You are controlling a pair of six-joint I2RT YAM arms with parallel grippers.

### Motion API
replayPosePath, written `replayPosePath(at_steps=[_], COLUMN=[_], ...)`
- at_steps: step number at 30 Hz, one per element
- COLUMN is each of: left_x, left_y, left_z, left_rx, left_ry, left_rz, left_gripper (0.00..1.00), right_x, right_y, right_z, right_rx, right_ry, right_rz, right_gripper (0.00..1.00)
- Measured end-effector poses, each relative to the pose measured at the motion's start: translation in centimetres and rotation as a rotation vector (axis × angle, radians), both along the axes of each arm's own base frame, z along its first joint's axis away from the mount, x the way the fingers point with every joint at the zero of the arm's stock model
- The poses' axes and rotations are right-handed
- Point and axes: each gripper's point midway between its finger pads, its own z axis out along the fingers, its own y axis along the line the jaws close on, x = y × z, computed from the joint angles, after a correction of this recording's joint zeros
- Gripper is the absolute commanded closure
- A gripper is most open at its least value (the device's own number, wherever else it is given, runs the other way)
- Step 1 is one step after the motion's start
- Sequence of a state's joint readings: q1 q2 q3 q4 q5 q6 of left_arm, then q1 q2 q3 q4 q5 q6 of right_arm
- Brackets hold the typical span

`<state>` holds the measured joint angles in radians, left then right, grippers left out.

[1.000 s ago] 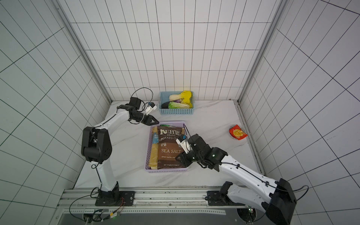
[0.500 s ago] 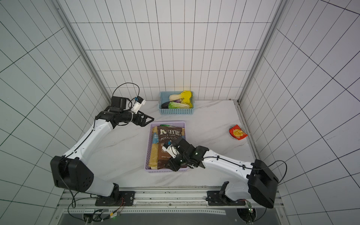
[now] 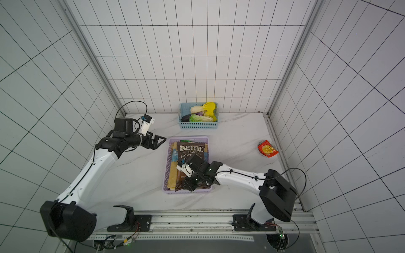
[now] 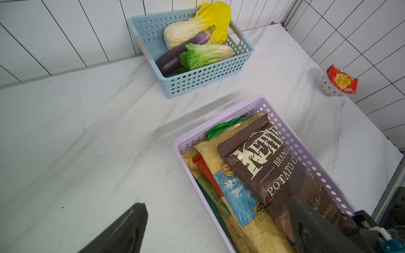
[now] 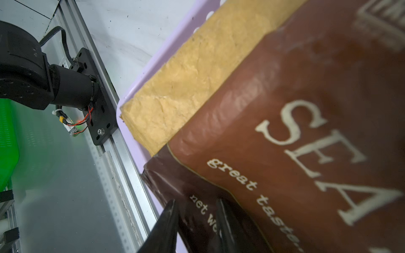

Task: Put the potato chips into the basket
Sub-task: Place the potato chip in the basket.

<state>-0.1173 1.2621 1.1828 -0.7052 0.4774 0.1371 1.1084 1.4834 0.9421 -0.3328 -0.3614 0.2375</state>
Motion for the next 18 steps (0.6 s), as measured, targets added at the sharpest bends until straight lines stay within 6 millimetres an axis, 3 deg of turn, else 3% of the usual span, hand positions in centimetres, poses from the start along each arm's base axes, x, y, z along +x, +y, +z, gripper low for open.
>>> replayPosePath(at_steps=[3, 8, 13, 15, 18], left_x=[0.3, 1.1, 1.3, 1.2, 1.5], left_y=[0.7, 2.1, 3.6, 4.1, 4.8], left_z=[-0.4, -2.7, -6.7, -8.2, -10.0], left_rx=[0.012, 0.06, 0.104, 0.119, 0.13], left_ry=[0.006, 0.013, 0.04, 0.045, 0.03], left_rz=[0.03, 0.108, 0.187, 0.215, 0.263], left_gripper=[0.02, 0.02, 0.02, 0.02, 0.02], right_x=[0.4, 2.0, 6.5, 8.3, 10.8], right_y=[-0.8, -2.5, -5.9, -7.5, -10.4], right_z=[1.7, 7.0, 10.8, 11.7, 12.1], right_rx=[0.015, 0.129, 0.191, 0.187, 0.158], right_ry=[-0.047, -0.138, -0.257, -0.312, -0.398], right_rz=[-0.022, -0.087, -0.273, -0.361, -0.499], right_gripper=[0.58, 0.5, 0.38, 0.31, 0.3])
